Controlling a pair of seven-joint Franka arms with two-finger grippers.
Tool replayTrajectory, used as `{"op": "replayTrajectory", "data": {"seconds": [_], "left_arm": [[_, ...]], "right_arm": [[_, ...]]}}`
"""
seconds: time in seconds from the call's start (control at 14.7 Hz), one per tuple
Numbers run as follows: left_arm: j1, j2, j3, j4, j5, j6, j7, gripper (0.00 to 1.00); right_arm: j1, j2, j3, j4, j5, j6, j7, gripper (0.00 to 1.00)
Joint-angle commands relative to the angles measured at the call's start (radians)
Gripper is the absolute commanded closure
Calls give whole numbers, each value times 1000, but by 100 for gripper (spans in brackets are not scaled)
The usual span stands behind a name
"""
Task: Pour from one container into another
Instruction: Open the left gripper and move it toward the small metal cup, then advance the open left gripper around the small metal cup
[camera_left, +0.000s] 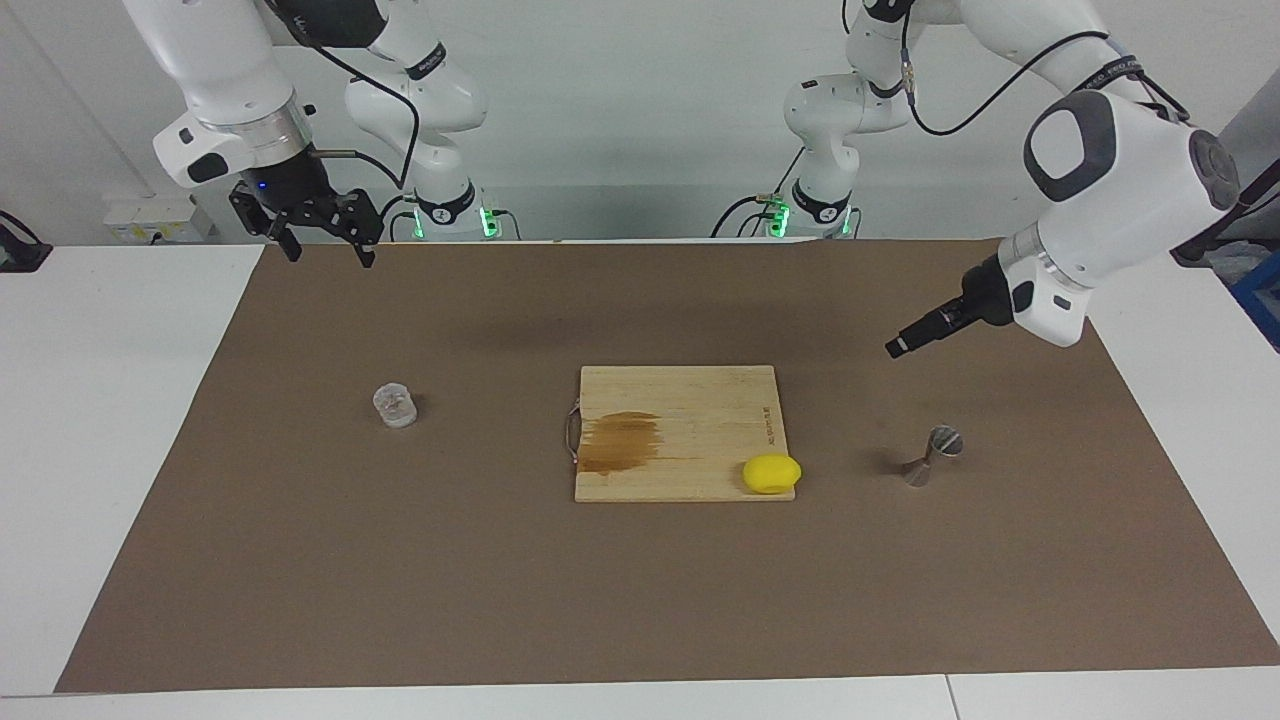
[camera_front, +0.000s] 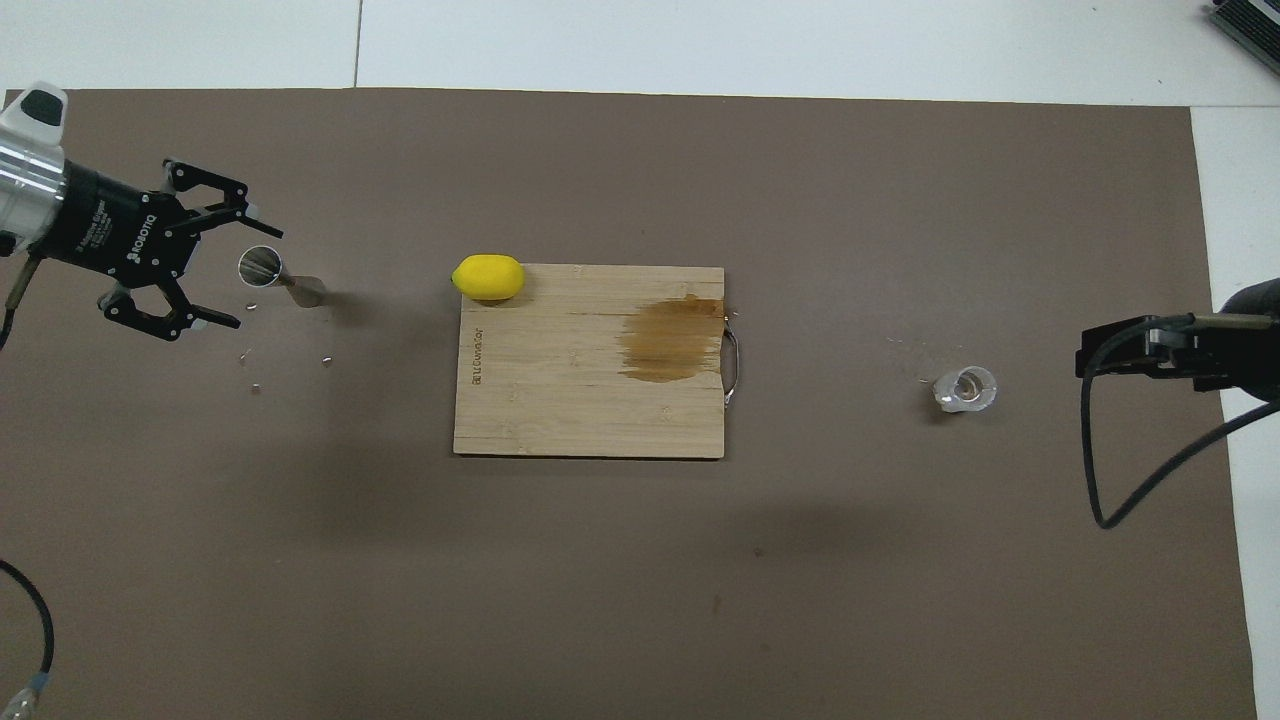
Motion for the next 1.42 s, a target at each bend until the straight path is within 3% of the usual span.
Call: {"op": "replayTrajectory", "data": {"seconds": [0.0, 0.2, 0.61, 0.81, 1.36], "left_arm": [[68, 53, -9, 13, -96, 47, -185, 0], [148, 79, -15, -57, -205, 107, -299, 0], [215, 79, -15, -217, -421, 210, -304, 0], [226, 59, -20, -321, -478, 265, -300, 0], [211, 36, -24, -407, -552, 328, -221, 0]], "right_arm": [[-8, -15, 3, -30, 20, 28, -20, 0], [-6, 9, 3, -16, 20, 36, -14, 0], [-9, 94, 3, 45, 16, 67, -6, 0], [-14, 101, 3, 62, 18, 77, 5, 0], [-3, 94, 4, 42, 13, 70, 37, 0]]}}
